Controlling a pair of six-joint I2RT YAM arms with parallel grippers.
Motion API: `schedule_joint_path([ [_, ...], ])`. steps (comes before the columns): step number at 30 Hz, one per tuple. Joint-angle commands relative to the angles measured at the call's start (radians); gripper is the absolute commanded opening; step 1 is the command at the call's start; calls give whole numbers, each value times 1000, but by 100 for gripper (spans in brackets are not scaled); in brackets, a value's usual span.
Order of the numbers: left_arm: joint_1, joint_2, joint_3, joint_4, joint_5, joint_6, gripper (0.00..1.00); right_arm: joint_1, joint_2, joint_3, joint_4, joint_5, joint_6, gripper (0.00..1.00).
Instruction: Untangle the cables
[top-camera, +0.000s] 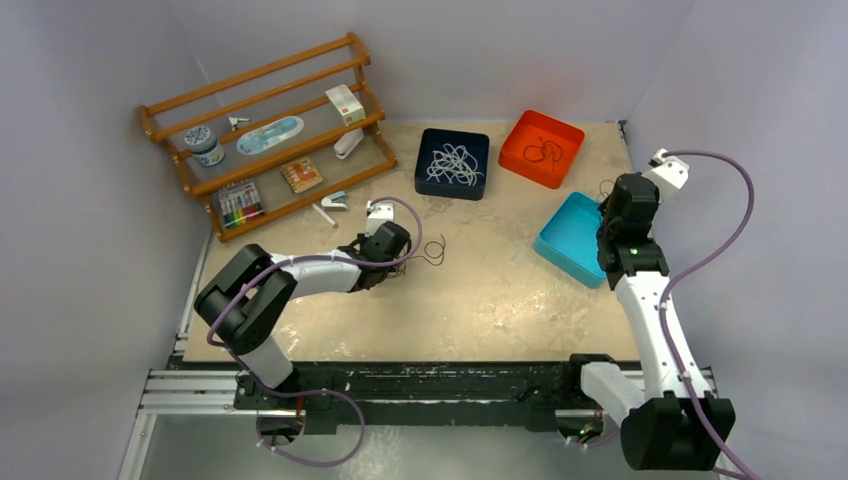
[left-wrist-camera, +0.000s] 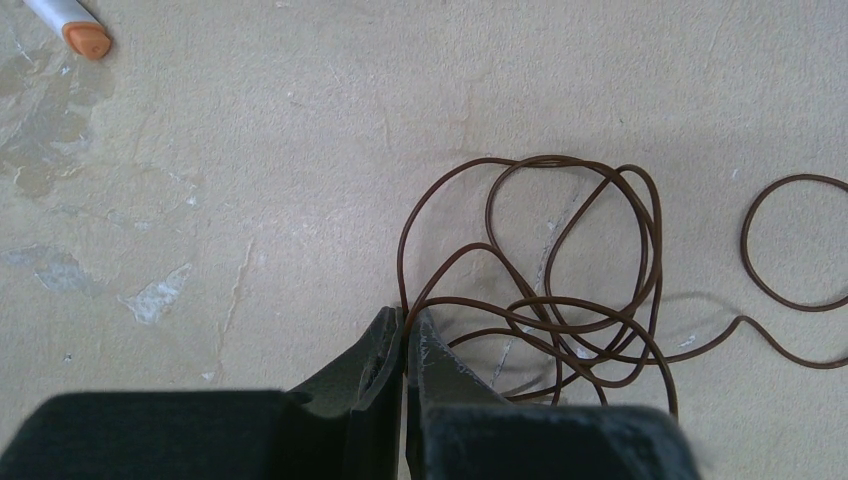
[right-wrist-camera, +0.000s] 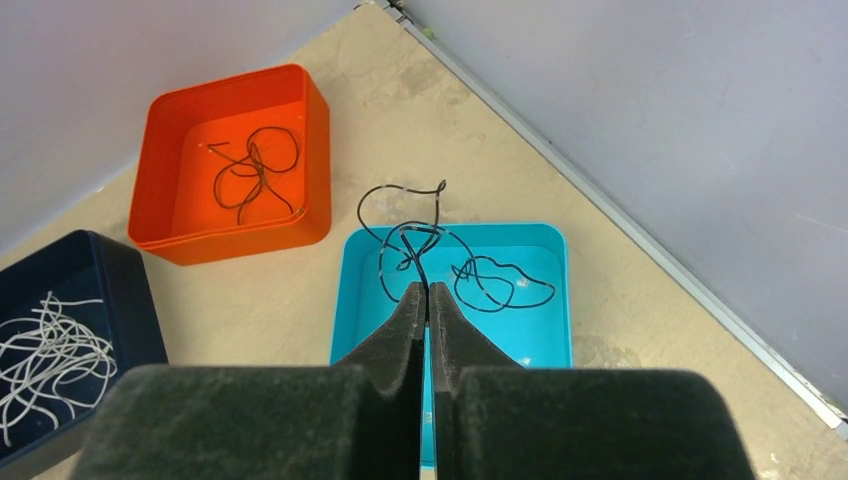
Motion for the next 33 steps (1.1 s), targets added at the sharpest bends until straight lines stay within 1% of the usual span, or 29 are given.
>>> schedule_joint_path([
  [1, 6, 19, 20, 3, 37, 14, 0, -28, 21, -24, 80, -66, 35, 0],
  [9, 5, 11, 15, 5, 42, 9, 0, -132, 73, -114, 154, -234, 128, 0],
  [17, 6, 13, 15, 6, 46, 9, 0, -253, 179, -192, 248, -381, 210, 0],
  [23, 6, 11, 16, 4, 46, 9, 0, -277, 294, -200, 307, -441, 223, 0],
  [30, 7, 9, 13, 3, 41, 8, 0, -282, 358, -188, 335, -475, 213, 0],
  [33, 6, 8, 13, 3, 41, 6, 0, -283, 360, -191, 326, -470, 208, 5],
])
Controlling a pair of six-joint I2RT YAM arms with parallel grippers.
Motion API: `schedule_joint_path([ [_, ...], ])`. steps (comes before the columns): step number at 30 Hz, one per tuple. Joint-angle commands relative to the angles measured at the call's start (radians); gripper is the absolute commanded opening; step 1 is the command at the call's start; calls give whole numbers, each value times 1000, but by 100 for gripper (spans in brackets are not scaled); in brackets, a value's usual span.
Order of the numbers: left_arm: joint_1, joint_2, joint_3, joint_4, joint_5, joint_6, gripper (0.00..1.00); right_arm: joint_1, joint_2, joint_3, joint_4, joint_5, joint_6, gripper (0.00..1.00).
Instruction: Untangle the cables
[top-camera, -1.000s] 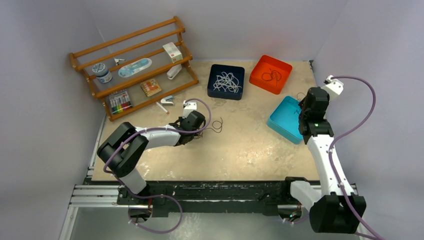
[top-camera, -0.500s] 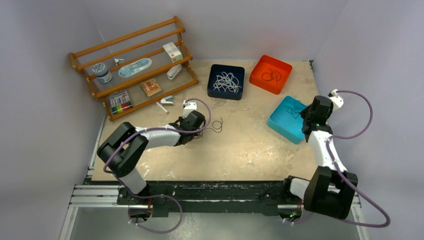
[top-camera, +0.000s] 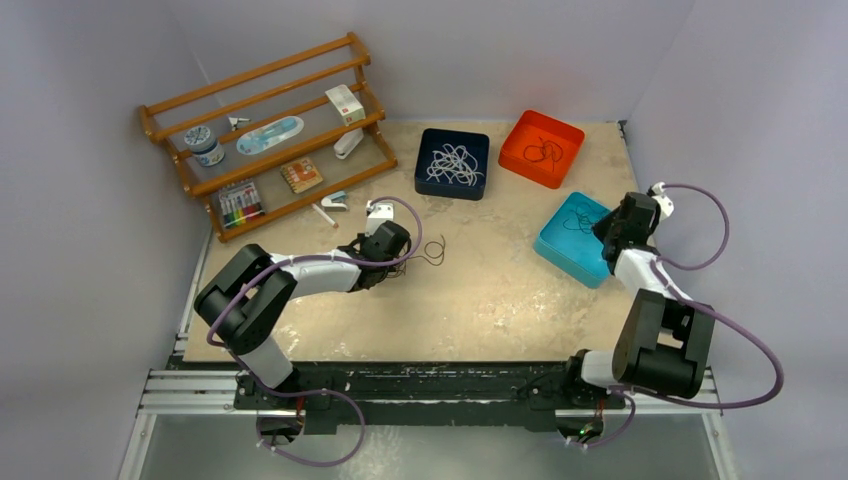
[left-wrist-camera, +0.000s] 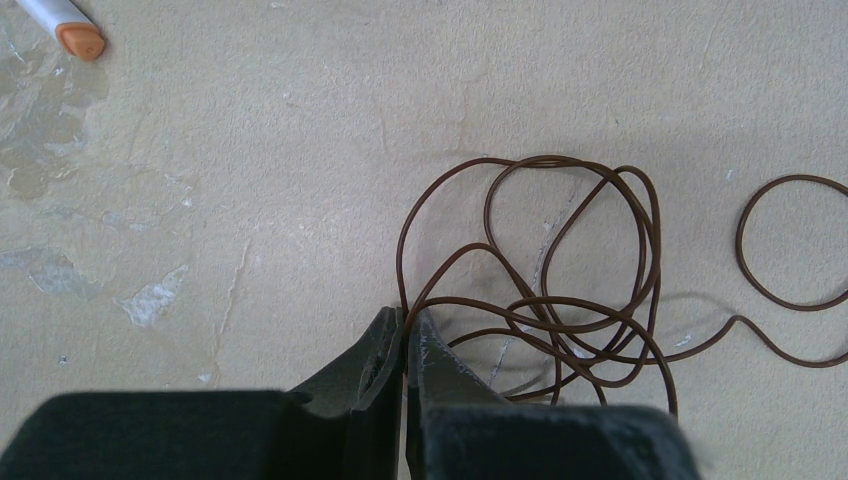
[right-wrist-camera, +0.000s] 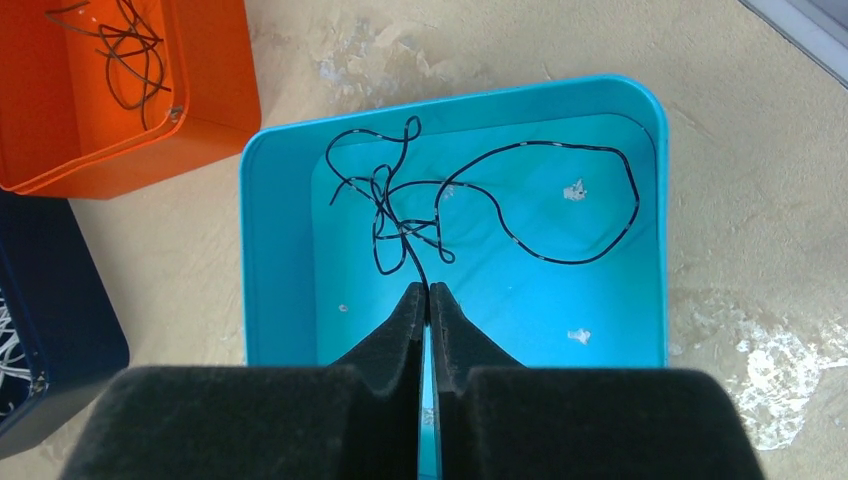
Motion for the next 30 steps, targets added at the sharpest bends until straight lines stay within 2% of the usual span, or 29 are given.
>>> schedule_joint_path([
  [1, 5, 7, 12, -2, 31, 6, 0, -5, -11, 4, 43, -9, 0, 7],
  [4, 6, 5, 13, -5, 31, 9, 0, -7, -40, -5, 41, 2, -3, 14],
  [5, 6, 5, 13, -5, 31, 9, 0, -7, -51, -7, 41, 7, -9, 18],
  [7, 5, 6, 14, -4, 33, 9, 0, -7, -74, -8, 33, 20, -13, 34],
  [8, 6, 6, 15, -4, 34, 10, 0, -7, -86, -7, 30, 27, -15, 36],
  [17, 6, 0, 16, -3, 36, 9, 0, -7, -177, 8, 0, 39, -25, 45],
  [24, 6, -2, 13, 3, 37, 4, 0, -7, -264, 33, 26, -42, -108, 54],
  [30, 5, -13, 9, 12, 38, 0, 0, -1, -286, 47, 84, -317, -194, 59],
])
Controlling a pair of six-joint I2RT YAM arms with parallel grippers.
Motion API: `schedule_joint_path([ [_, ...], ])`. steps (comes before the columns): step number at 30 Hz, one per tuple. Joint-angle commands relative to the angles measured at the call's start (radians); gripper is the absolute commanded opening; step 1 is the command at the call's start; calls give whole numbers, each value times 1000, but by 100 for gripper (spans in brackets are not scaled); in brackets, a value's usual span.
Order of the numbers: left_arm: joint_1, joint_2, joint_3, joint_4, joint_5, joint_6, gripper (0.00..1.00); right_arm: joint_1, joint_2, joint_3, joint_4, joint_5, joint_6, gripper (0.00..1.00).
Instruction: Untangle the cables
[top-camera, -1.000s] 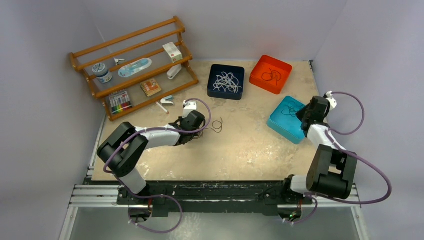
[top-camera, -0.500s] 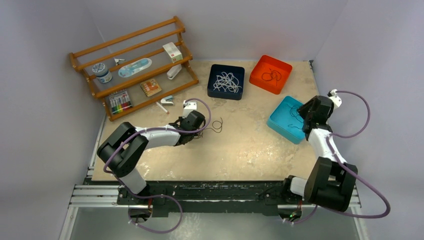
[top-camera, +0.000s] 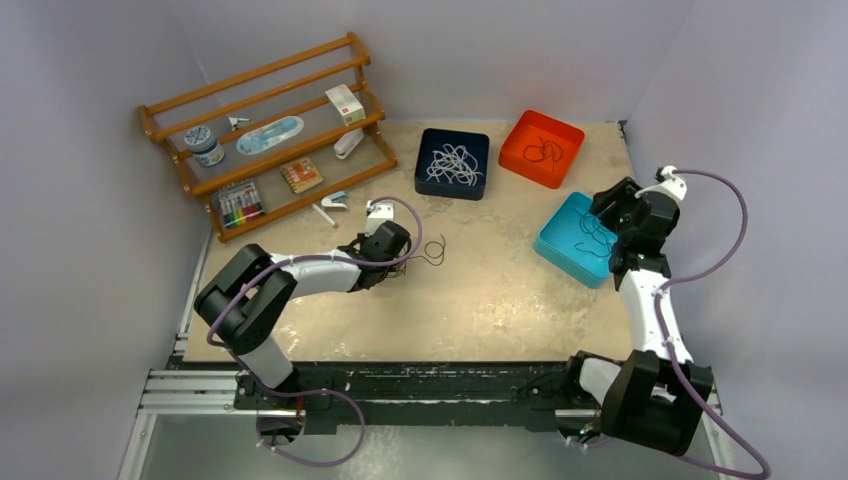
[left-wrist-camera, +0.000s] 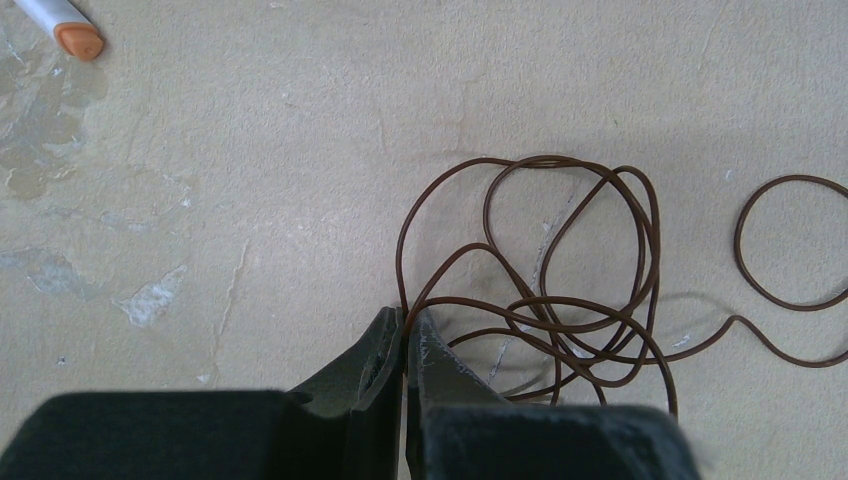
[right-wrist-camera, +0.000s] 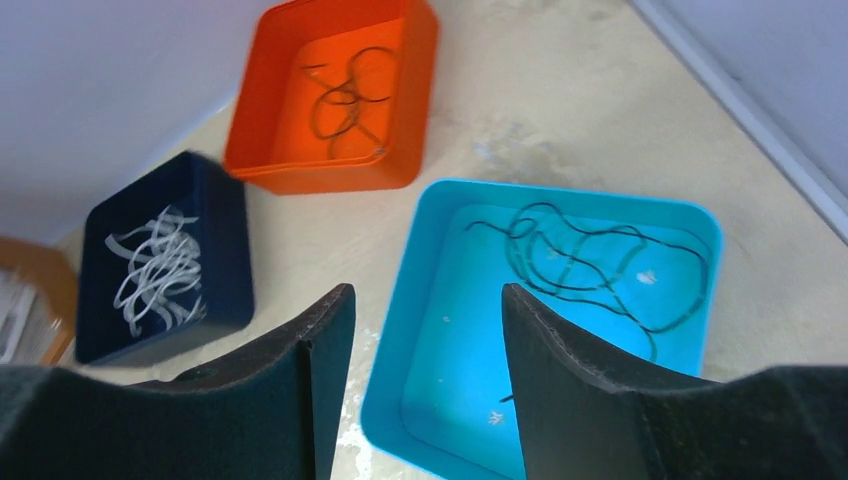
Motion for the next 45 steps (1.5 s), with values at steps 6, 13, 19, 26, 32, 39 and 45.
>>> schedule_joint_path([
  [6, 5, -15, -2, 27, 43, -3, 0, 158, 10, 114, 43, -265, -140, 61],
  [13, 5, -41, -35, 104, 162, 35, 0, 397, 125, 113, 109, -419, -152, 61],
  [19, -4, -53, -39, 157, 299, 90, 0, 507, 238, 103, 140, -588, -187, 61],
  [26, -12, -34, -30, 158, 296, 82, 0, 667, 339, 123, 134, -543, -149, 61],
  [32, -11, -30, -23, 146, 278, 63, 0, 805, 431, 136, 176, -442, -46, 59],
  [39, -11, -27, -24, 139, 266, 49, 0, 887, 496, 128, 236, -368, 43, 57],
  [45, -11, -26, -21, 140, 267, 47, 0, 909, 546, 142, 263, -343, 63, 55],
])
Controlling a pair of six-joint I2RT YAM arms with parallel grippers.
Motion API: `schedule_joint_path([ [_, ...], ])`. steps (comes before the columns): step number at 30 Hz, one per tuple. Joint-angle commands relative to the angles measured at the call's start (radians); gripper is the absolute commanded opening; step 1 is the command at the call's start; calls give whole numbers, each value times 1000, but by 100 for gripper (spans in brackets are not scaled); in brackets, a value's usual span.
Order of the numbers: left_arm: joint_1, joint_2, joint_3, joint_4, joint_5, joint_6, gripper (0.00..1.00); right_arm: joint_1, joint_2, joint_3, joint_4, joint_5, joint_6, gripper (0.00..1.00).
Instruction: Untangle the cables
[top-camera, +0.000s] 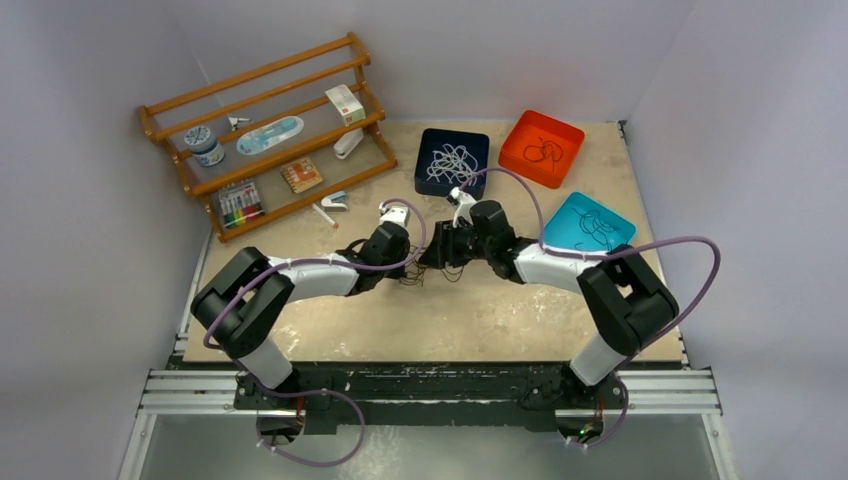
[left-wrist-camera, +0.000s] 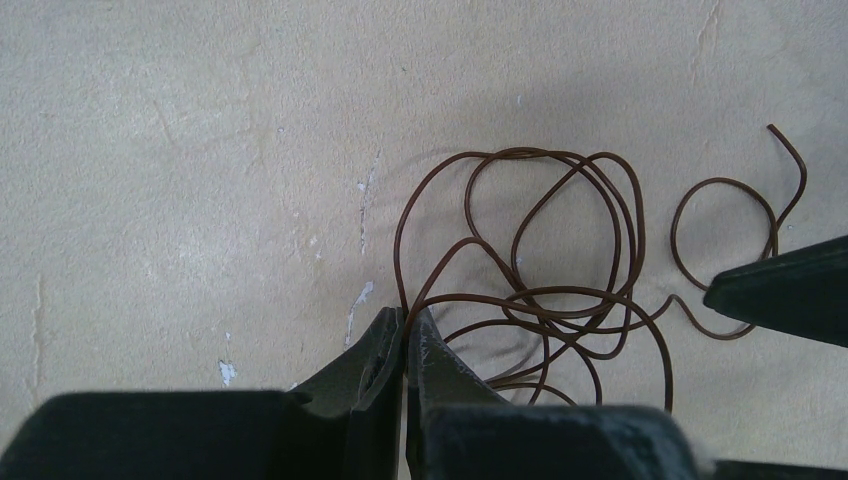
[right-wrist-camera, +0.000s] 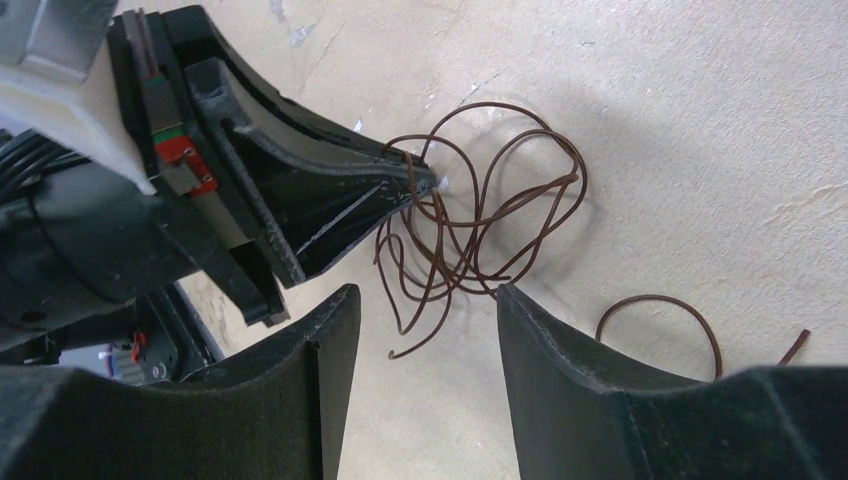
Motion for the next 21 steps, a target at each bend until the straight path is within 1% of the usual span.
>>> schedule_joint_path([
  [1, -4, -2, 13, 18, -10, -17, 0, 11, 30, 54, 66, 40, 36, 54],
  [6, -4, -6, 11, 15, -13, -15, 0, 16, 70, 72, 88, 34, 43, 48],
  [13, -3, -4, 11, 15, -21, -17, 0, 21, 103, 87, 106, 9, 44, 31],
  [17, -4, -6, 11, 12, -29, -18, 0, 21, 111, 89, 96, 2, 38, 30],
  [21, -3, -5, 11, 14, -32, -20, 0, 23, 126, 96, 90, -21, 31, 34],
])
